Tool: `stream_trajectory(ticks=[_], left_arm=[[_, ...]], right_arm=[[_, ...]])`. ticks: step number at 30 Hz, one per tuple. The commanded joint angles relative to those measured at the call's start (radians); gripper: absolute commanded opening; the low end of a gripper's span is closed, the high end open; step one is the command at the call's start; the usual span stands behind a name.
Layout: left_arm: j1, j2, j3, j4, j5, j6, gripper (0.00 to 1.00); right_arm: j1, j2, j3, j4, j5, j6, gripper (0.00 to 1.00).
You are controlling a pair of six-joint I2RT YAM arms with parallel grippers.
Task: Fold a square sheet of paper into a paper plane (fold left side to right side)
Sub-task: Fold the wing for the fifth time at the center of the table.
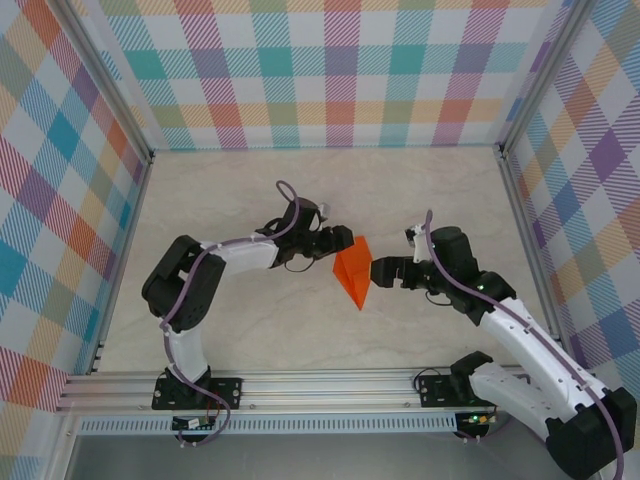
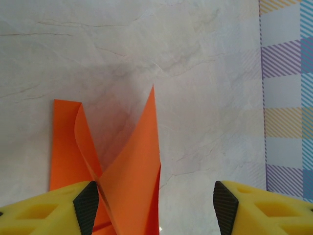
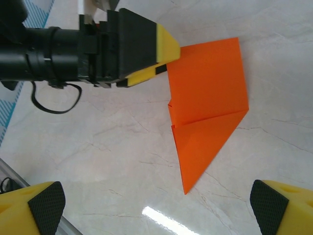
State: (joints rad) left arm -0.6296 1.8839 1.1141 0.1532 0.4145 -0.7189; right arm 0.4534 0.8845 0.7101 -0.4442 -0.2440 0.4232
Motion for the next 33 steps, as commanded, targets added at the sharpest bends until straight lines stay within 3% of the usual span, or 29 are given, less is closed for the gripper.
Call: stream_trajectory(ticks=[1, 8, 14, 16, 20, 26, 33], left_arm=[[-0.013, 0.043, 0.033, -0.01, -0.005, -0.005, 0.65], [-0.022, 0.065, 0.045, -0.03, -0.005, 0.009, 0.63], [-0.024, 0.078, 0.022, 0.001, -0.006, 0.047, 0.23], [-0.022, 0.072, 0.009, 0.015, -0.004, 0.063, 0.14], [-0.019, 0.033, -0.046, 0.07, 0.021, 0.088, 0.03], [-0.014, -0.06, -0.156, 0.174, 0.072, 0.118, 0.0], [-0.001, -0.143, -0.28, 0.307, 0.128, 0.134, 0.0]], right_arm=[[-0.032, 0.002, -0.018, 0.059, -0.108, 0.026, 1.0], [-0.085, 0.012, -0.032, 0.052, -0.159, 0.007, 1.0], [-0.2, 0.172, -0.051, 0.154, -0.409, 0.008, 1.0], [-0.223, 0.247, -0.042, 0.2, -0.481, -0.011, 0.99], [-0.225, 0.388, 0.012, 0.222, -0.484, -0.124, 0.93], [-0.226, 0.606, 0.112, 0.259, -0.535, -0.225, 0.82], [-0.224, 0.751, 0.184, 0.268, -0.572, -0.285, 0.79]])
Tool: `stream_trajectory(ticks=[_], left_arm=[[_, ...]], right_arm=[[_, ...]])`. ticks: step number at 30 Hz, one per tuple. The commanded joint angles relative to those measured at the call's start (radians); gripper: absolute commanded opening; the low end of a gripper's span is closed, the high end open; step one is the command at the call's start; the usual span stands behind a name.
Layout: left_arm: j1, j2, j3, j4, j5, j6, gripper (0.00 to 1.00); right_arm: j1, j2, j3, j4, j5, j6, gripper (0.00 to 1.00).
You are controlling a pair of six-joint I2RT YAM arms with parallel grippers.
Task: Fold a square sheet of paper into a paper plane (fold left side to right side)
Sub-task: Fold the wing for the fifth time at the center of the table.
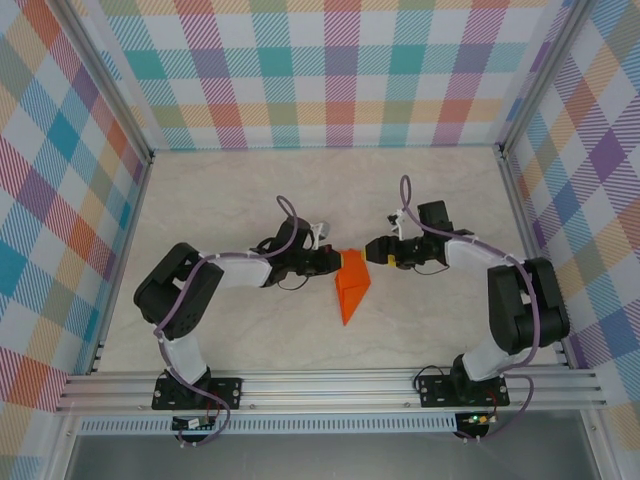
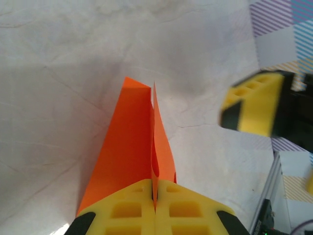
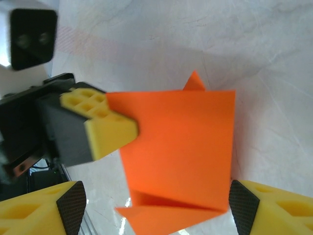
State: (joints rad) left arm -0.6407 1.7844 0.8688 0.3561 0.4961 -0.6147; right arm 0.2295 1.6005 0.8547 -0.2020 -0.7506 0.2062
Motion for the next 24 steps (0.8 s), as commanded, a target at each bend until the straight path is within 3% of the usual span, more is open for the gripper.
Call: stream_trajectory(ticks=[1, 11, 24], left_arm=[[0.013, -0.05, -0.052, 0.124, 0.058, 0.03, 0.0], [0.021, -0.08, -0.088, 0.152, 0.078, 0.042, 0.0], [0.029, -0.026, -0.076, 0.201, 0.094, 0.0, 0.0]], right_arm=[[0.001, 0.054, 0.049, 0.027, -0.076, -0.074, 0.79], [0.001, 0.192, 0.087, 0.084, -0.171, -0.049, 0.76], [0.001, 0.225, 0.023, 0.164, -0.254, -0.03, 0.47]])
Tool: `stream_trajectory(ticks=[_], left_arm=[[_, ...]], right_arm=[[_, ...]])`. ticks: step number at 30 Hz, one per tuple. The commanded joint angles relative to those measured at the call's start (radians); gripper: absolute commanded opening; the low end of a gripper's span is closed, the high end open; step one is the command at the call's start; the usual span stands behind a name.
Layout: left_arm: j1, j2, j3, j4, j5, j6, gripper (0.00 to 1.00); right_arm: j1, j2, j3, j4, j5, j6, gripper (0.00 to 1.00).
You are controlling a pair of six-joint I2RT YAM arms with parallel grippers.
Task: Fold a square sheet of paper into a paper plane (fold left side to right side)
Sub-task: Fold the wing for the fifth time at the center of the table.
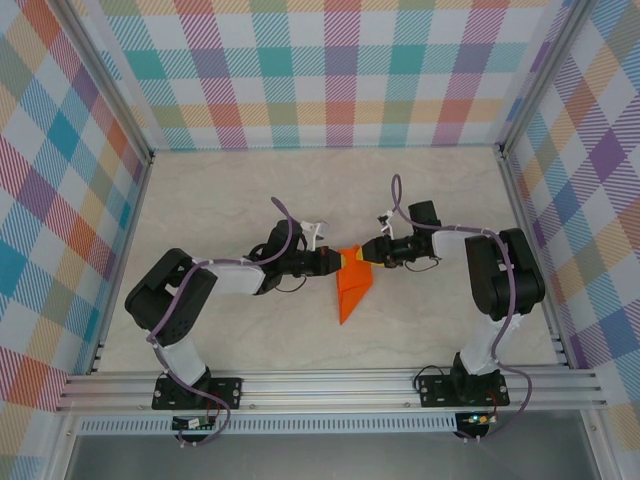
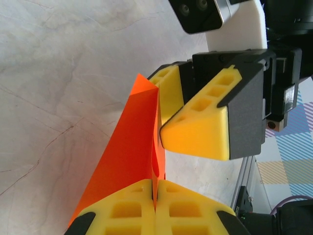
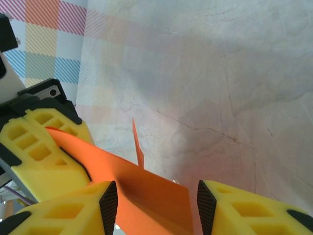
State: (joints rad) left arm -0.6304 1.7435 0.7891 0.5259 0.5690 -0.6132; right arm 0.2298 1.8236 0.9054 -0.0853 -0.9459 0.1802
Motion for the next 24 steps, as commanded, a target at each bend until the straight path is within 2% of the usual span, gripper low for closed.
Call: stream_trajectory(ticks=[1, 8, 11, 12, 14, 16, 18, 20, 24], left_arm=[[0.021, 0.016, 0.003, 0.031, 0.02, -0.004, 0.0], [0.033, 0.037, 0.003, 0.031, 0.017, -0.016, 0.0], [0.041, 0.04, 0.0, 0.031, 0.021, -0.017, 0.0], [0.046, 0.039, -0.001, 0.029, 0.024, -0.017, 0.04], [0.061, 0.029, -0.001, 0.017, 0.031, -0.013, 0.17], [0.082, 0.003, -0.008, -0.002, 0.034, 0.0, 0.35], [0.097, -0.044, -0.015, -0.056, 0.026, 0.031, 0.47], [0.1, -0.11, -0.011, -0.159, -0.012, 0.093, 0.53], [0.095, -0.262, -0.015, -0.365, -0.102, 0.195, 0.59]], right_arm=[[0.0, 0.0, -0.035, 0.051, -0.058, -0.004, 0.46], [0.0, -0.02, -0.05, 0.041, -0.034, -0.017, 0.36], [0.0, -0.02, -0.045, 0.018, -0.03, -0.028, 0.28], [0.0, -0.023, -0.043, 0.011, -0.028, -0.033, 0.24], [0.0, -0.028, -0.041, -0.001, -0.016, -0.035, 0.19], [0.0, -0.036, -0.041, -0.004, -0.006, -0.022, 0.14], [0.0, -0.043, -0.043, 0.002, 0.003, 0.004, 0.11], [0.004, -0.048, -0.044, 0.011, 0.008, 0.033, 0.1], [0.031, -0.058, -0.029, -0.011, 0.053, 0.069, 0.1]])
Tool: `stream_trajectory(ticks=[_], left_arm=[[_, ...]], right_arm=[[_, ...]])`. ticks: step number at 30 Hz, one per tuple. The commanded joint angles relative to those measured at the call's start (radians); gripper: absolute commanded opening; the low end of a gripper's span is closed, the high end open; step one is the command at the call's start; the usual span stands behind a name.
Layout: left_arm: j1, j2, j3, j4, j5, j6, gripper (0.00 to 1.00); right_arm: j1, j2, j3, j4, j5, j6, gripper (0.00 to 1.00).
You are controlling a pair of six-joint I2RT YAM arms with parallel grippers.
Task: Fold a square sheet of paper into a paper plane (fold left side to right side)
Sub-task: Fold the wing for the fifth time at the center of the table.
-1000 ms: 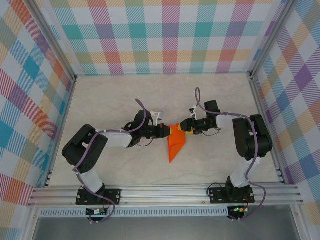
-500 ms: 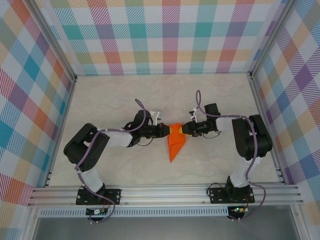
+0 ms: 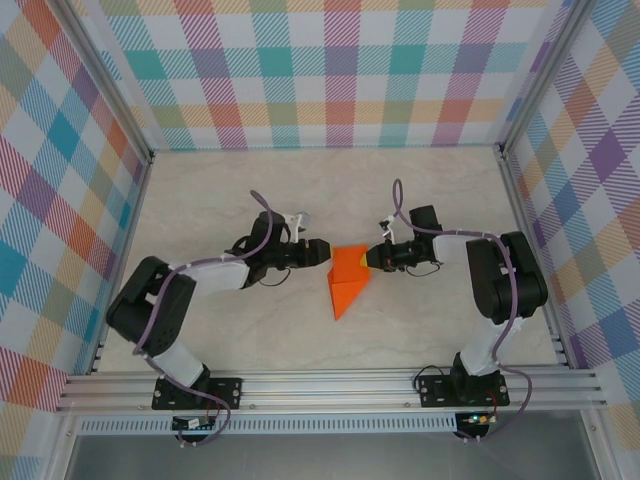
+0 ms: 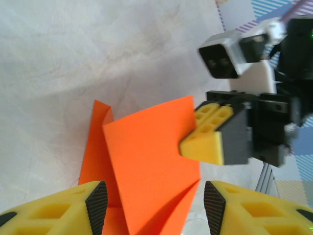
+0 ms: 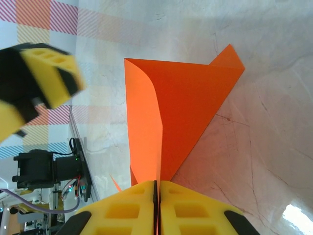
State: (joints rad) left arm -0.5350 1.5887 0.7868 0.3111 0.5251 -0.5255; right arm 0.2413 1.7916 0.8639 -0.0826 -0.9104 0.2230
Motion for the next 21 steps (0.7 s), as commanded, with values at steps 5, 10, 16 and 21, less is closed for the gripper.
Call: stream_trajectory(ticks=[5, 10, 16, 21], left_arm=[[-0.116, -0.261, -0.007, -0.384, -0.199, 0.241, 0.6], [-0.32, -0.286, -0.002, -0.53, -0.414, 0.263, 0.62], [-0.52, -0.191, 0.032, -0.55, -0.622, 0.179, 0.64], [-0.594, -0.049, 0.117, -0.627, -0.759, 0.148, 0.66]], right_arm=[[0.053, -0.018, 0.052, -0.073, 0.077, 0.093, 0.09], [0.088, -0.021, 0.098, -0.153, 0.141, 0.155, 0.1], [0.114, -0.015, 0.143, -0.242, 0.187, 0.182, 0.1], [0.122, -0.01, 0.154, -0.258, 0.2, 0.19, 0.1]])
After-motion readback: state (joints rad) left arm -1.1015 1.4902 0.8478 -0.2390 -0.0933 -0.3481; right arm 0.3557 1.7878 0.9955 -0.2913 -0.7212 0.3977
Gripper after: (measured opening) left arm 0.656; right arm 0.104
